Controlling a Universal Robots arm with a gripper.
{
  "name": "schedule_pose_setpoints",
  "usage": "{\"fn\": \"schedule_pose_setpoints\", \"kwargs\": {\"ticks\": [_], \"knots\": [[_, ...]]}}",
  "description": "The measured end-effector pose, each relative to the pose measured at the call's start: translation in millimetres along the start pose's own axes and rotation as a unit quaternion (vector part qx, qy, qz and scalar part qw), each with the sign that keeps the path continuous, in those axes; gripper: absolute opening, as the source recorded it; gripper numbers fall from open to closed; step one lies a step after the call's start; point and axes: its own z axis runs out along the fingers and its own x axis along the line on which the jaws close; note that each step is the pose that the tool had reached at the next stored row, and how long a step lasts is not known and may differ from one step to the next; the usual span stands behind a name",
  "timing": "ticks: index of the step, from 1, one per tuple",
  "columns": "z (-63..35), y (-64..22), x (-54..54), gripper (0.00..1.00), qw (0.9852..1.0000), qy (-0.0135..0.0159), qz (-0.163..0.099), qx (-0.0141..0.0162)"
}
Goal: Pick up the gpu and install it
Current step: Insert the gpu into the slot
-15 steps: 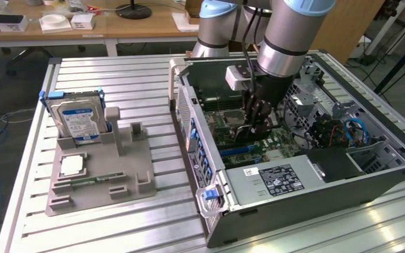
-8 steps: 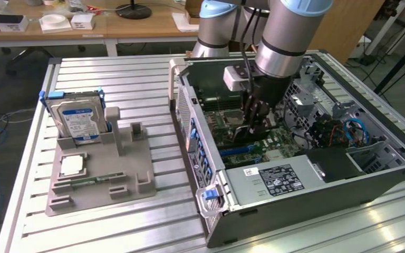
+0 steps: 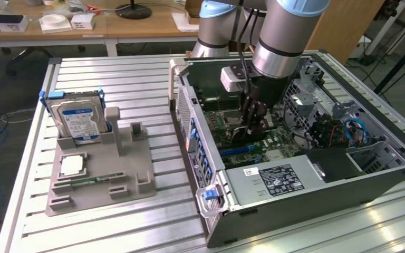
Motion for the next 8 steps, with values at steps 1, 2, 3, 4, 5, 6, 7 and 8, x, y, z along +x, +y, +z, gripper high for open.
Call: {"fn": "schedule_pose_setpoints", "kwargs": {"ticks": [1, 2, 3, 4, 5, 6, 7, 8], "knots": [[0.0, 0.0, 0.0, 0.26, 1.0, 0.0, 0.0, 0.0], [0.0, 0.0, 0.0, 0.26, 1.0, 0.0, 0.0, 0.0], [0.0, 0.0, 0.0, 0.26, 1.0, 0.0, 0.0, 0.0], [0.0, 0.1, 0.0, 0.26, 1.0, 0.0, 0.0, 0.0], [0.0, 0.0, 0.0, 0.26, 1.0, 0.0, 0.0, 0.0], [0.0, 0.1, 0.0, 0.26, 1.0, 0.0, 0.0, 0.0], [0.0, 0.0, 0.0, 0.26, 1.0, 0.0, 0.0, 0.0], [0.0, 0.1, 0.0, 0.26, 1.0, 0.0, 0.0, 0.0]]}}
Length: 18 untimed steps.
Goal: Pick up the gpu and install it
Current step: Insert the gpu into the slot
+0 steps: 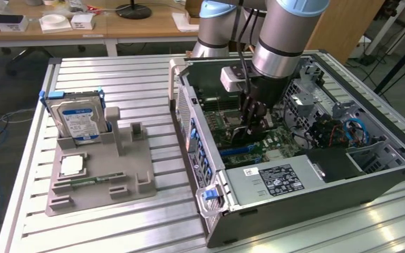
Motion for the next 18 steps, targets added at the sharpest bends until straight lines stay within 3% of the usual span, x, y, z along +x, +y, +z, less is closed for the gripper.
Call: {"fn": "schedule_pose_setpoints", "kwargs": {"ticks": [7, 18], "knots": [[1.5, 0.0, 0.0, 0.26, 1.0, 0.0001, 0.0, 0.0], [14.9, -0.3, 0.1, 0.26, 1.0, 0.0002, 0.0, 0.0008]]}}
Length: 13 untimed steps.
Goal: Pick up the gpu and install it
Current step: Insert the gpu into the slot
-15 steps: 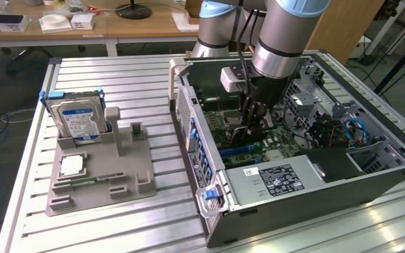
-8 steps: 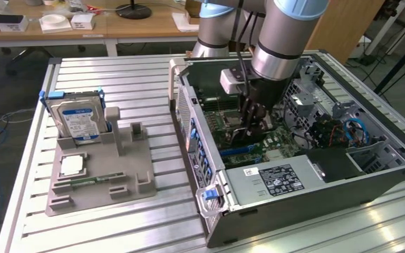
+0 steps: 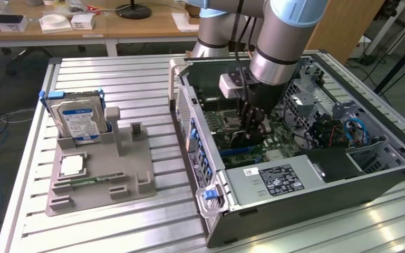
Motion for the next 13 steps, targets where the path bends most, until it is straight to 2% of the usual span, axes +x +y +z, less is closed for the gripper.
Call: {"fn": "schedule_pose_setpoints", "kwargs": {"ticks": [13], "knots": [[7.7, 1.3, 0.0, 0.26, 1.0, 0.0001, 0.003, -0.0001]]}}
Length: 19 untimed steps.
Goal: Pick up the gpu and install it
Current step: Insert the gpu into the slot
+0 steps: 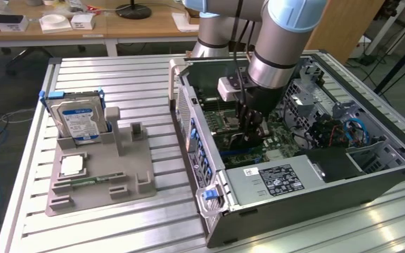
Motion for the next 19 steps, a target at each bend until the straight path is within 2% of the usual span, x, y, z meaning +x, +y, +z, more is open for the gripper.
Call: {"fn": "schedule_pose_setpoints", "kwargs": {"ticks": [19], "knots": [[2.0, 0.1, 0.1, 0.26, 1.0, -0.0001, 0.001, 0.0001]]}}
